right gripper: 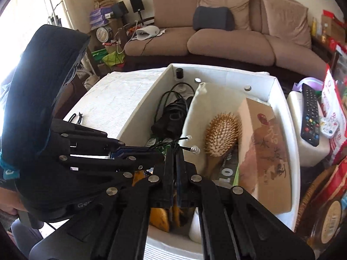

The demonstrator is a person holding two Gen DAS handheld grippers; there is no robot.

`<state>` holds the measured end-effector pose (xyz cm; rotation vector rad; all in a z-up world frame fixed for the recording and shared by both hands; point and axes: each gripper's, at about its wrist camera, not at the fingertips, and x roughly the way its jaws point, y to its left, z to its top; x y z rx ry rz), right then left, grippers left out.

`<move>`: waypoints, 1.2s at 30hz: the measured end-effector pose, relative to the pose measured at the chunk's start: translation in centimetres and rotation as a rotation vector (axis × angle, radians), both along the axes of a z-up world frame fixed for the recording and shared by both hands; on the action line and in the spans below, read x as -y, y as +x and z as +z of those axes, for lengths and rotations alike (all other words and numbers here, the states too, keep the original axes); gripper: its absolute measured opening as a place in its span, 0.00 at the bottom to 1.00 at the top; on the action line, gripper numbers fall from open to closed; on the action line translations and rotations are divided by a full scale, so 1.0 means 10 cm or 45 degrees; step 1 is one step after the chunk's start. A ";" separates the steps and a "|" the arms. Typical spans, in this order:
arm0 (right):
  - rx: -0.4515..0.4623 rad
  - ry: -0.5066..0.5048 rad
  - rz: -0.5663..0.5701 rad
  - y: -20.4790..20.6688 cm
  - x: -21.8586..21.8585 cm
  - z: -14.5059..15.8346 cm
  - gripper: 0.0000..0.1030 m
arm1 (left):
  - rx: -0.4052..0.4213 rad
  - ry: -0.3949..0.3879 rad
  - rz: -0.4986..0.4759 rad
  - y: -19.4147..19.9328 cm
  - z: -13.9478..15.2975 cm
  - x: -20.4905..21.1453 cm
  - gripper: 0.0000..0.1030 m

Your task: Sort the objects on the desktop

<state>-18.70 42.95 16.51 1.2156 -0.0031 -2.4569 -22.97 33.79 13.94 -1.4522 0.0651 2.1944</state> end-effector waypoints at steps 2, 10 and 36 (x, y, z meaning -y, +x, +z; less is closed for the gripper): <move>0.042 -0.011 -0.040 -0.15 -0.13 -0.07 0.03 | 0.014 -0.027 -0.001 -0.12 -0.07 -0.13 0.02; 0.142 0.006 -0.132 -0.50 -0.36 -0.46 0.05 | 0.122 -0.050 0.080 -0.45 -0.43 -0.27 0.21; 0.013 0.083 -0.145 0.42 0.12 0.29 1.00 | -0.106 0.021 0.220 0.70 0.42 1.02 0.94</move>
